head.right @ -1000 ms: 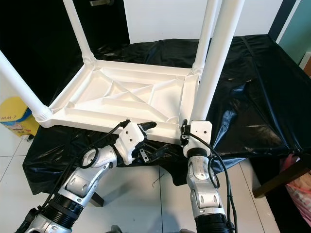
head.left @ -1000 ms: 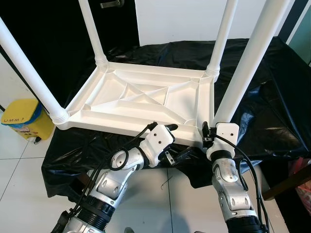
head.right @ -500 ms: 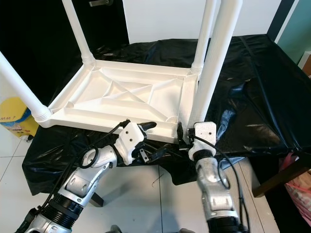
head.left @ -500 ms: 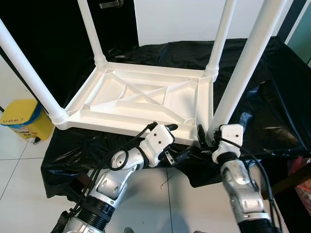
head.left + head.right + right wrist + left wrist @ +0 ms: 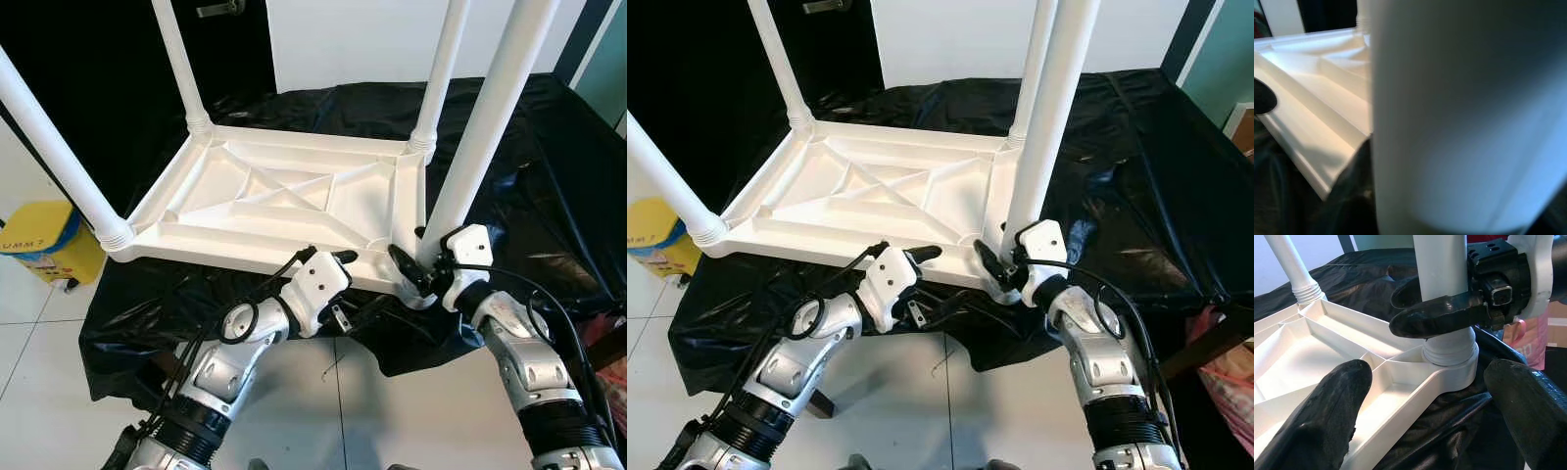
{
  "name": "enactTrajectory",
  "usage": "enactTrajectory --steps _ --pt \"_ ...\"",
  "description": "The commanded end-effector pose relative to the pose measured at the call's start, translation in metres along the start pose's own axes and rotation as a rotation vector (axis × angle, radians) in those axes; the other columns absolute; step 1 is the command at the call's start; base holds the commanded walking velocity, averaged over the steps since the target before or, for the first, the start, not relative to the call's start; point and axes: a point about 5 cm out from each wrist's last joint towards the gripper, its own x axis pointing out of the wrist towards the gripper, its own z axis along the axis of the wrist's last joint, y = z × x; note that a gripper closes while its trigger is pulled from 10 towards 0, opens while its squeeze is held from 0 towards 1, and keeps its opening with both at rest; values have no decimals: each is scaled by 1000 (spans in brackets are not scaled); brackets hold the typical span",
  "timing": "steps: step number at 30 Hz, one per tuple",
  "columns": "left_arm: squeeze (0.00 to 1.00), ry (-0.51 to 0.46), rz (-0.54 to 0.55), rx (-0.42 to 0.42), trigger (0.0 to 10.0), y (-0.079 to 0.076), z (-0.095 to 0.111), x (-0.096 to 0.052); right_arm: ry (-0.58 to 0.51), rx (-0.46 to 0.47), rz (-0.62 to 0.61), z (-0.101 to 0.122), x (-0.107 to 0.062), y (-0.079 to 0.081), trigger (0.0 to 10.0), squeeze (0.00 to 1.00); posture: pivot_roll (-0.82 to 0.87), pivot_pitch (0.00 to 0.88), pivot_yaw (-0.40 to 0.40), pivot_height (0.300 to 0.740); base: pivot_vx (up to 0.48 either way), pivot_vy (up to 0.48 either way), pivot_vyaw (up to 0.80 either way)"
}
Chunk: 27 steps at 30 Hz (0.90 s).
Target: Building children table
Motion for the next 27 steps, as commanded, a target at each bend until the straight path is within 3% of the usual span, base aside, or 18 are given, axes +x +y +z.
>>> enactTrajectory --steps 1,6,7,8,9,10,21,27 --pt "0 1 -1 4 10000 0 2 -1 37 5 51 -8 -1 7 0 0 -25 67 19 740 0 0 0" --pt "0 2 -2 5 10000 0 2 -2 54 20 72 -14 -5 8 0 0 -31 68 24 740 0 0 0" --pt "0 1 -3 6 10000 0 2 -1 58 26 68 -15 -6 6 1373 0 -33 69 25 740 0 0 0" --pt "0 1 -3 6 10000 0 2 -1 58 26 68 -15 -6 6 1373 0 -33 69 25 740 0 0 0" --pt "0 0 -5 6 10000 0 2 -1 60 27 58 -15 -6 5 8549 0 -33 69 25 740 0 0 0" --pt "0 -1 -6 6 10000 0 3 -1 60 30 47 -15 -7 4 10000 0 -37 70 27 740 0 0 0" --pt "0 -4 -15 2 10000 -1 3 1 111 15 -187 -23 -8 0 10000 0 -46 73 25 740 0 0 0" --pt "0 -6 -12 -3 10000 -3 2 2 128 72 -383 -28 -8 8 10000 0 -45 75 18 740 0 0 0"
